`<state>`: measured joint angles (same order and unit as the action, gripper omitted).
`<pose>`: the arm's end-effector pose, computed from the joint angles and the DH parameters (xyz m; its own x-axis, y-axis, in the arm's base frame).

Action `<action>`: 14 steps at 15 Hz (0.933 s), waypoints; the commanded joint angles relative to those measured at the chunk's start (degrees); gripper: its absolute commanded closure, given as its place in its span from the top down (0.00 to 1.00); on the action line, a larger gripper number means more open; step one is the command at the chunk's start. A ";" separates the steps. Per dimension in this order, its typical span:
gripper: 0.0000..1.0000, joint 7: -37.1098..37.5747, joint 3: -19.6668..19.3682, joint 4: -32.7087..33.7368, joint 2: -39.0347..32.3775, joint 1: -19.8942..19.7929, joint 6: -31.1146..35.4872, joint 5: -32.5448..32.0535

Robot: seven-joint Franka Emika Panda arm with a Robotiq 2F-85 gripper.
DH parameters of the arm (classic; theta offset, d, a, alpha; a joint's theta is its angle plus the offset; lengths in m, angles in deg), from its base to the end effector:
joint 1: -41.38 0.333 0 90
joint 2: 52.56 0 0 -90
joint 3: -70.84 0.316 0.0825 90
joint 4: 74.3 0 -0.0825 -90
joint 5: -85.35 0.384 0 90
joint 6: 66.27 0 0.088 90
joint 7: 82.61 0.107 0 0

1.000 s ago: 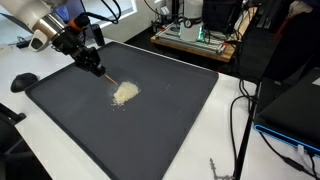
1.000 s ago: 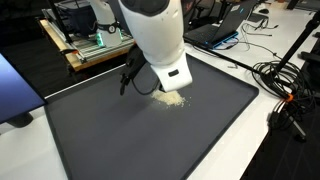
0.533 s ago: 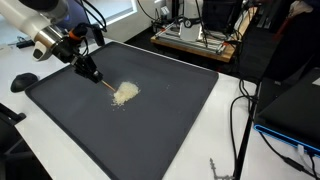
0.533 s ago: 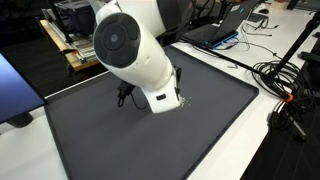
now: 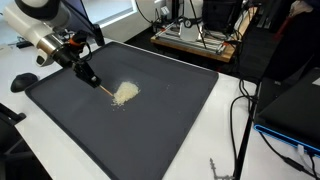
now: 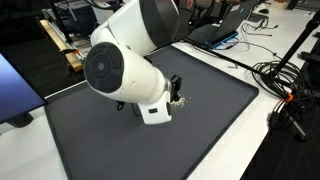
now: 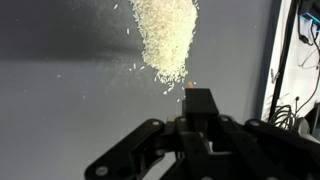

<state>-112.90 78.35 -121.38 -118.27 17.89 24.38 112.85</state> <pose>0.7296 -0.2019 0.2031 0.9919 0.1143 -0.0553 0.0519 -0.7626 -0.6448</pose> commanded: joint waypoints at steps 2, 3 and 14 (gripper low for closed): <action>0.04 3.17 0.49 0.06 0.07 -1.66 0.76 2.65; 0.04 4.56 0.03 -0.93 0.69 -1.70 1.67 2.61; 0.04 7.79 -1.96 -20.79 14.30 -0.33 12.10 0.44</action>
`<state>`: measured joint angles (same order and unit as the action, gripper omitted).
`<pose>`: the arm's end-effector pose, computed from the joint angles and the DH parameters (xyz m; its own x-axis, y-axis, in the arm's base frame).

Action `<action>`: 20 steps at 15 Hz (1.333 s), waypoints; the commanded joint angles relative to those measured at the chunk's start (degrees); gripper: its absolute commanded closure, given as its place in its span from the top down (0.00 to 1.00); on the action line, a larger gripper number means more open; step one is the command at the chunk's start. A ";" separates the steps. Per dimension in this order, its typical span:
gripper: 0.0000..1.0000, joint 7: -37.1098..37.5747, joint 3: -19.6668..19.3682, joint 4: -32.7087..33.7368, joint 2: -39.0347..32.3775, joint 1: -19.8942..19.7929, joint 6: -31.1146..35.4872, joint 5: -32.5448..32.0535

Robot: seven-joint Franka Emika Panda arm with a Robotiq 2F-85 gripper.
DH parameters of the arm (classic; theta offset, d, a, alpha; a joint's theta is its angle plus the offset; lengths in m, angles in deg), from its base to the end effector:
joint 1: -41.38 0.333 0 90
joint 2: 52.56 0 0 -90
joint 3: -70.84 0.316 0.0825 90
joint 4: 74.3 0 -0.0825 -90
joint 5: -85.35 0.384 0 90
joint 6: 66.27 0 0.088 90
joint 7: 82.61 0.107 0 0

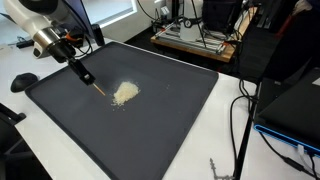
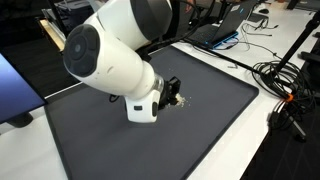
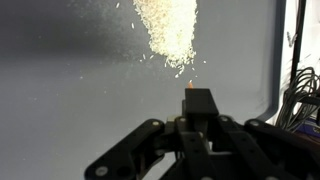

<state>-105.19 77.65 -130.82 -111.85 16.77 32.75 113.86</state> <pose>0.7234 -0.2198 0.2201 0.9926 -0.0848 -0.0866 -0.1198 -0.7935 -0.5967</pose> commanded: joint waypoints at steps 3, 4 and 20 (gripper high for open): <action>0.04 -0.41 -1.76 -18.80 12.93 1.20 6.52 -0.43; 0.04 -0.62 -1.87 -21.28 14.57 1.25 7.62 -0.24; 0.04 -14.57 -2.38 -57.74 32.89 -0.14 31.45 30.07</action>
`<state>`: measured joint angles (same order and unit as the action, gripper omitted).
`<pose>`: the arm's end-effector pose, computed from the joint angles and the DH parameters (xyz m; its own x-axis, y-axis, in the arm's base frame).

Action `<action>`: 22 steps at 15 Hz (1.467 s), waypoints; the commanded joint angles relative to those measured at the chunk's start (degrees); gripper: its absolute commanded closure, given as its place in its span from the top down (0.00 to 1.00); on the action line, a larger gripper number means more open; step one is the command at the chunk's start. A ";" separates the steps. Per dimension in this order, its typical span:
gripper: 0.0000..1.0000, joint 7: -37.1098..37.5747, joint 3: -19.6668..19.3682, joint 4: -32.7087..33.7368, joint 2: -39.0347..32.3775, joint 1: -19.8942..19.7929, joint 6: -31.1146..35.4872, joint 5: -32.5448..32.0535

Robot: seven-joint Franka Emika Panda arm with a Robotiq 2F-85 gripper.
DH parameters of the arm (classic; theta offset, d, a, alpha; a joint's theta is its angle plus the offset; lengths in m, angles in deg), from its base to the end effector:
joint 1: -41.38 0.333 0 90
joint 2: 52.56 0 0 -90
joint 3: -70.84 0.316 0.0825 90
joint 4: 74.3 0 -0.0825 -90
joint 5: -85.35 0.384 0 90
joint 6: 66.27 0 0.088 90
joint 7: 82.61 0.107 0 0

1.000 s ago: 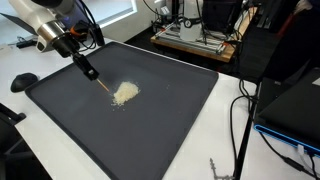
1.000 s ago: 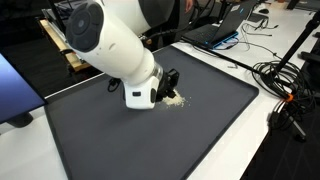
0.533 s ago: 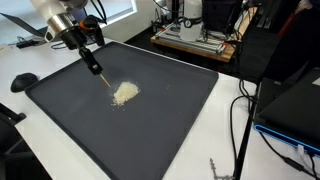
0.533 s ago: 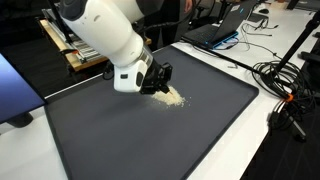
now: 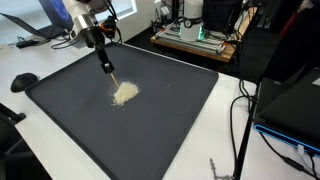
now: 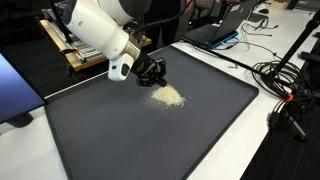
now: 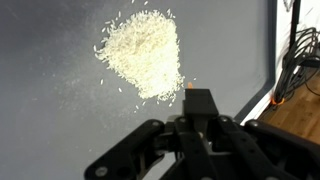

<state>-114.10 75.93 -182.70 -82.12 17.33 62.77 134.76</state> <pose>0.5962 -0.1852 0.2264 0.9168 -0.3994 0.0065 -0.3076 -0.7163 -0.6263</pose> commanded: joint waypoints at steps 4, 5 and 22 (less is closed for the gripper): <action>0.04 -9.82 -4.40 -9.24 3.42 1.10 2.46 21.95; 0.04 -10.26 -5.39 -10.16 3.70 1.67 3.15 24.72; 0.04 -9.69 -8.82 -19.40 11.10 15.30 27.80 37.31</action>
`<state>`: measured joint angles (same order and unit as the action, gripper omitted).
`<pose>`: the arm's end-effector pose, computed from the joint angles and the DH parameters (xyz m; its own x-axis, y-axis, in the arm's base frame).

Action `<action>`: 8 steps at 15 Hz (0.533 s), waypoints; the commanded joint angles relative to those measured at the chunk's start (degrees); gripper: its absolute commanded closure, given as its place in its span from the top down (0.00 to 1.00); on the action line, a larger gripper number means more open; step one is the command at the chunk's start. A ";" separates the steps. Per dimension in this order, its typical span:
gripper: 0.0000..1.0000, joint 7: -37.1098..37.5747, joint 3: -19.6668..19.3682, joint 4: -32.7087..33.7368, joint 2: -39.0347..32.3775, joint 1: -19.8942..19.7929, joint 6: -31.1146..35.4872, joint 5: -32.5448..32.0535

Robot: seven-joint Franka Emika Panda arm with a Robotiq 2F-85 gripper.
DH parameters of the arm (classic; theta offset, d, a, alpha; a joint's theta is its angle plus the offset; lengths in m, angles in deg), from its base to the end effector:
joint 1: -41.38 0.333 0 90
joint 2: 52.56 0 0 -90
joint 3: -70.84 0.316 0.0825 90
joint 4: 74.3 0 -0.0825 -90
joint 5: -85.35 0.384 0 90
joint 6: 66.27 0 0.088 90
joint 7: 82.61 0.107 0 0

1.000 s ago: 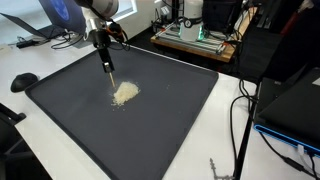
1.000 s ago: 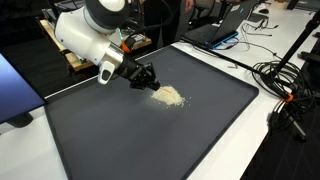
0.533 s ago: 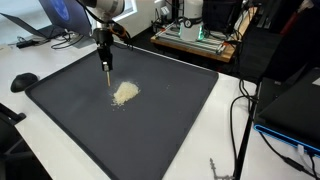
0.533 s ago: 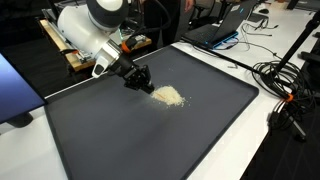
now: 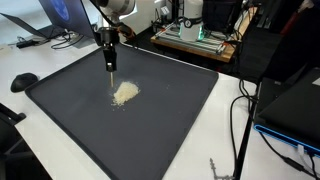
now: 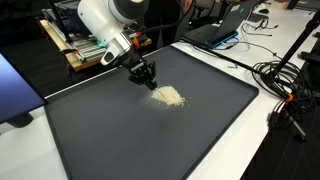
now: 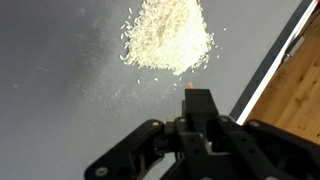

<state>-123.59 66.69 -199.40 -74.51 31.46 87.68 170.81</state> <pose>0.5241 -0.1649 0.2076 0.6038 -0.7874 0.1241 -0.5807 -0.5411 -0.6083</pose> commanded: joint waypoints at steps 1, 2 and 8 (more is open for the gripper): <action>0.04 -0.21 0.45 -3.03 4.23 1.69 3.88 0.71; 0.04 0.00 0.51 -3.31 4.97 2.22 5.10 0.22; 0.04 4.74 -0.03 -5.16 9.42 6.35 7.21 -13.98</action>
<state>-122.67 67.12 -201.36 -69.27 35.49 93.19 164.45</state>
